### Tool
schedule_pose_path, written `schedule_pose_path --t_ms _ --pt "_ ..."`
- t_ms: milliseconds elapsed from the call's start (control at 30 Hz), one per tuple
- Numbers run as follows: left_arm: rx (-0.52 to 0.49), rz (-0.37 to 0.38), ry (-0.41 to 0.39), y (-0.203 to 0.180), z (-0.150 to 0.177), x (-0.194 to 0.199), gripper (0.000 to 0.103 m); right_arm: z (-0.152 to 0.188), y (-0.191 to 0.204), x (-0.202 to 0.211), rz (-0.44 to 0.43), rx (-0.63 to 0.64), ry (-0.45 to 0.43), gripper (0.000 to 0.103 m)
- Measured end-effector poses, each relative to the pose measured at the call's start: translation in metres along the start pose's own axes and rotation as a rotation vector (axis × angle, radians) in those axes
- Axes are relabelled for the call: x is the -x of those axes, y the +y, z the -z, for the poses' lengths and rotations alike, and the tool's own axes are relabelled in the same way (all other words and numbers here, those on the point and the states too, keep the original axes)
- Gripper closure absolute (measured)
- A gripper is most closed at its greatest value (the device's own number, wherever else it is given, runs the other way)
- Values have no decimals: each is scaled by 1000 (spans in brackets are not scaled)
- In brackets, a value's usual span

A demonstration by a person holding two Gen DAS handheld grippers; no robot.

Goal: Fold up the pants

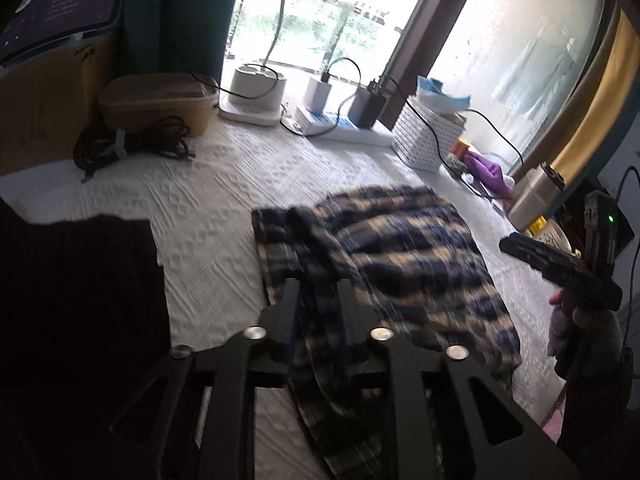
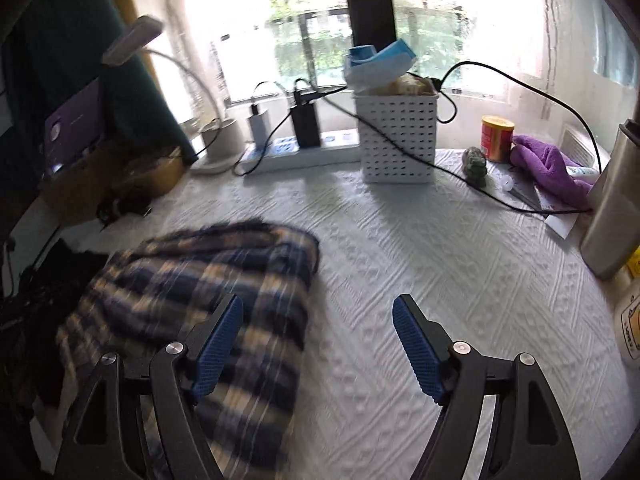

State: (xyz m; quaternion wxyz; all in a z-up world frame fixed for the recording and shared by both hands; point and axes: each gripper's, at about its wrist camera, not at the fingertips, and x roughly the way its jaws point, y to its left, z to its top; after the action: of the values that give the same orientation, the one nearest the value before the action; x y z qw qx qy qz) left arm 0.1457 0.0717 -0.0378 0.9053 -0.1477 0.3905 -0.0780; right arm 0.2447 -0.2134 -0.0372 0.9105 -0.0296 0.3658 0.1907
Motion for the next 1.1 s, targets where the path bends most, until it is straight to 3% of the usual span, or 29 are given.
schedule_pose_path --t_ms 67,167,233,467,600,767,1100 --pt "5 2 1 -3 7 2 68 13 5 8 -20 16 14 24" --pt "8 8 5 -8 15 5 67 36 9 17 -52 19 37 29" --pt "5 3 14 -11 19 4 67 50 11 20 -62 6 58 43" --pt "-10 -6 53 -17 31 -2 67 84 18 18 -127 -7 121 53" --pt "-20 -13 71 -18 39 -8 69 94 23 12 -144 13 137 91" --pt "-43 -29 74 -21 44 -8 82 92 21 16 -143 41 135 94" --pt "-46 -42 84 -17 49 -6 83 94 -9 20 -91 1 135 94"
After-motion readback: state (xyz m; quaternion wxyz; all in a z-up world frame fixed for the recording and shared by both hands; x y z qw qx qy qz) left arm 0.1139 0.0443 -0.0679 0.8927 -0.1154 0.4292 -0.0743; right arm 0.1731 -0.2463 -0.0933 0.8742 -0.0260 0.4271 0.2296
